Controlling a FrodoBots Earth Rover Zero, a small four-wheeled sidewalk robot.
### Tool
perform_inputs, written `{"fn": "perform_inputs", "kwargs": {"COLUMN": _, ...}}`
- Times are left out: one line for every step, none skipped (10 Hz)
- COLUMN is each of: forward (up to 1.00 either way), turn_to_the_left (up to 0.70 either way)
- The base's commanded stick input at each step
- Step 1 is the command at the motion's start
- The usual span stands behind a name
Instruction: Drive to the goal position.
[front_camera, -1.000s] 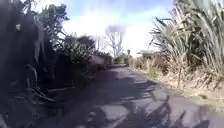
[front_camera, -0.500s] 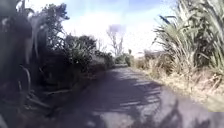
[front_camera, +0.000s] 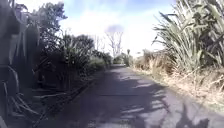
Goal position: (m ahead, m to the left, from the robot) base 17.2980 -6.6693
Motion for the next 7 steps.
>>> {"fn": "perform_inputs", "kwargs": {"forward": 0.45, "turn_to_the_left": -0.27}}
{"fn": "perform_inputs", "kwargs": {"forward": 0.45, "turn_to_the_left": -0.27}}
{"fn": "perform_inputs", "kwargs": {"forward": 0.45, "turn_to_the_left": -0.27}}
{"fn": "perform_inputs", "kwargs": {"forward": 0.45, "turn_to_the_left": -0.27}}
{"fn": "perform_inputs", "kwargs": {"forward": 0.45, "turn_to_the_left": -0.27}}
{"fn": "perform_inputs", "kwargs": {"forward": 0.45, "turn_to_the_left": -0.27}}
{"fn": "perform_inputs", "kwargs": {"forward": 0.45, "turn_to_the_left": -0.27}}
